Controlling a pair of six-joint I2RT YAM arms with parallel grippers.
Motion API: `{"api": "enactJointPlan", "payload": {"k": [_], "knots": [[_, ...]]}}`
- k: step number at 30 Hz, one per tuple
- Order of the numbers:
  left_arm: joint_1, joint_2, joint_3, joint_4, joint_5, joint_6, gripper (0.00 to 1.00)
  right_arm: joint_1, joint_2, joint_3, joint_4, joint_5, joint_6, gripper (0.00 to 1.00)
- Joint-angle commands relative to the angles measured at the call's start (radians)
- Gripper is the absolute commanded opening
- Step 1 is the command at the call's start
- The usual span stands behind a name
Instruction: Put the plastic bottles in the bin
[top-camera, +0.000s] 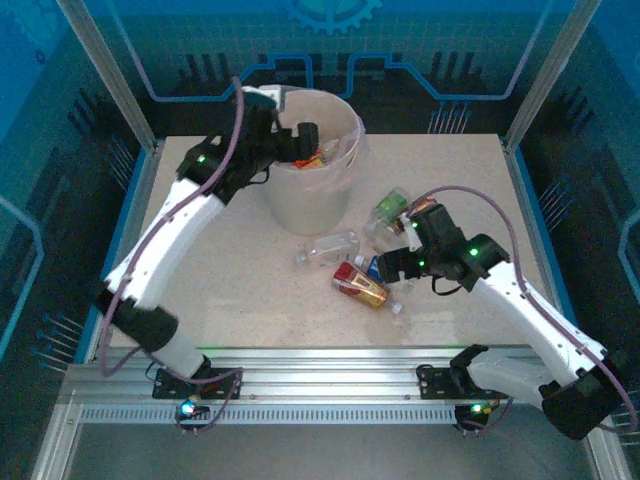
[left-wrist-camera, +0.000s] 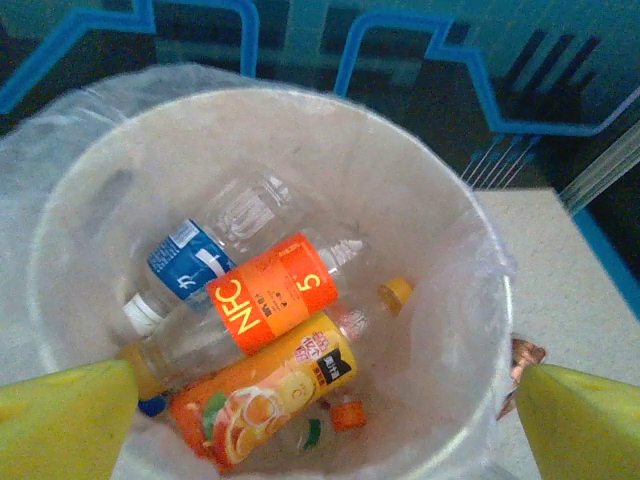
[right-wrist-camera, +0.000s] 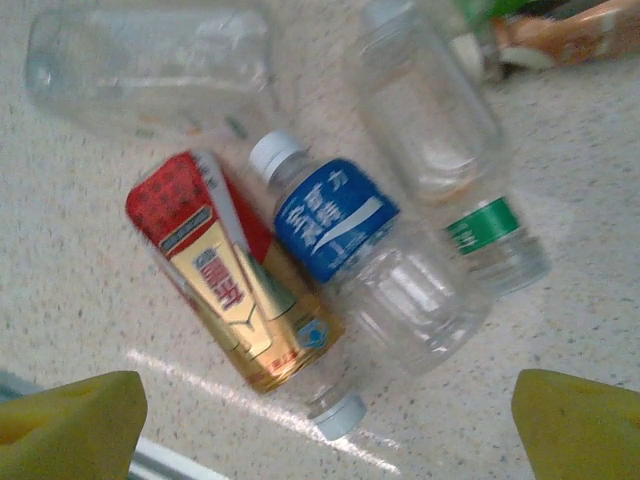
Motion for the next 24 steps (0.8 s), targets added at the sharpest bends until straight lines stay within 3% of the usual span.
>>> {"api": "enactJointPlan", "payload": {"k": [1,6,11,24], "knots": [[0.001,-0.150,-0.171,0.140,-0.033,-0.062,0.99,0.073,0.044,0.010,-0.066,0.023,0.000,0.94],[0.001,-0.349,-0.434,0.260,-0.025,-0.157,0.99,0.154,0.105,-0.018,-0.051,0.041,0.003,0.98],[0.001,-0.490,-0.594,0.282,-0.054,-0.215,0.99,0.216,0.182,-0.018,-0.016,0.060,0.006,1.00],[0.002,-0.634,-0.693,0.228,-0.233,-0.223,0.99,0.238,0.334,-0.020,0.045,0.086,0.018,1.00]]}}
